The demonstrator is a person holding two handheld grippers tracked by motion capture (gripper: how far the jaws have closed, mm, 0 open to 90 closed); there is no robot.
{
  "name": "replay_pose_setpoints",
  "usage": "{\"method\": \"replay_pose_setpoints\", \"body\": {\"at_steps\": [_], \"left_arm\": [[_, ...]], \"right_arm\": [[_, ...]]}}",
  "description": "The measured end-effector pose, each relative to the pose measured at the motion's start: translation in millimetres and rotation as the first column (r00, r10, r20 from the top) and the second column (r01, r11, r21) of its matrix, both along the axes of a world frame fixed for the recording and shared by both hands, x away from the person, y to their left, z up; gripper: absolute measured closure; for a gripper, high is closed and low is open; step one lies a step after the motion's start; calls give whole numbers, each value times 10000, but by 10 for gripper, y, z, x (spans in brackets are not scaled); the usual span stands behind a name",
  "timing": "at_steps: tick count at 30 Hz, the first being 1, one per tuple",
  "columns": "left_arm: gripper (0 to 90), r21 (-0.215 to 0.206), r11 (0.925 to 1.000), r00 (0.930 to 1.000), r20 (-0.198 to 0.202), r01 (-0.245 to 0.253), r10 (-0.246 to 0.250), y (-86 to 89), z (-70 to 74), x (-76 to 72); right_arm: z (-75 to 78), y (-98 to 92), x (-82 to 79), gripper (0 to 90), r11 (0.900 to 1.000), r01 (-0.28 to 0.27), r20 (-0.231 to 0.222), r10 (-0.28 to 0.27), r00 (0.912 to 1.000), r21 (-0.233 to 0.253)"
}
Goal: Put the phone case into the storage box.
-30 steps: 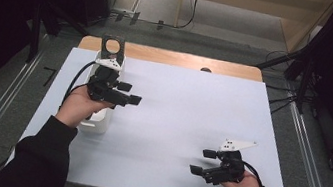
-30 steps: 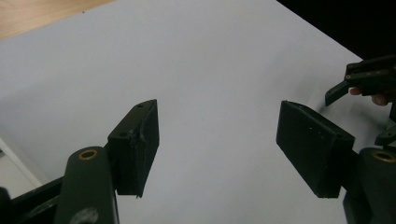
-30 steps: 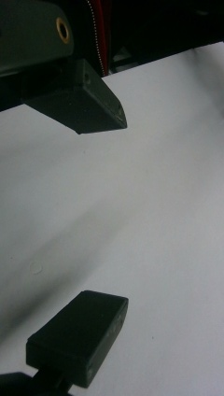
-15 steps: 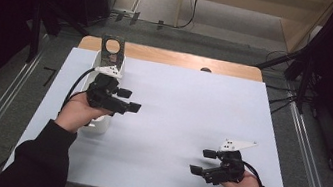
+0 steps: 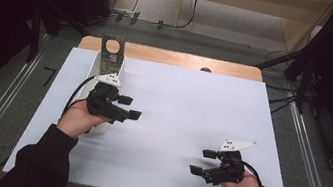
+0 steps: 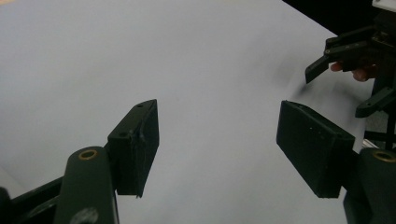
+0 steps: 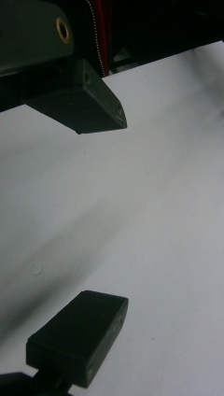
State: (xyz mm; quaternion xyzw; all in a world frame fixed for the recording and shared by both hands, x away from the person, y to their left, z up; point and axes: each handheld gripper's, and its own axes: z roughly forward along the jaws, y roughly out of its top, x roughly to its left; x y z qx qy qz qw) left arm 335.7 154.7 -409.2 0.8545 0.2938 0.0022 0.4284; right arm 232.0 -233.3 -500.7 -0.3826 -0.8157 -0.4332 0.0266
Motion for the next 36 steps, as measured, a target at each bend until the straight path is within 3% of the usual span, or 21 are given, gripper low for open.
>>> {"method": "replay_pose_setpoints", "body": {"at_steps": [12, 26, 36], "left_arm": [[161, 64, 9985, 9984, 135, 546, -547, -60, -57, -94], [162, 249, 9962, 9939, 696, 839, -855, -130, -163, -266], [162, 335, 9939, 9921, 650, 1051, -1071, -140, -270, -356]], "right_arm": [[0, -2, 2, 122, 10000, 21, 24, -21, 10000, 7], [5, -5, -2, 122, 10000, 48, -30, -48, 10000, 37], [5, -7, -3, 122, 10000, 37, -9, -37, 10000, 15]]}}
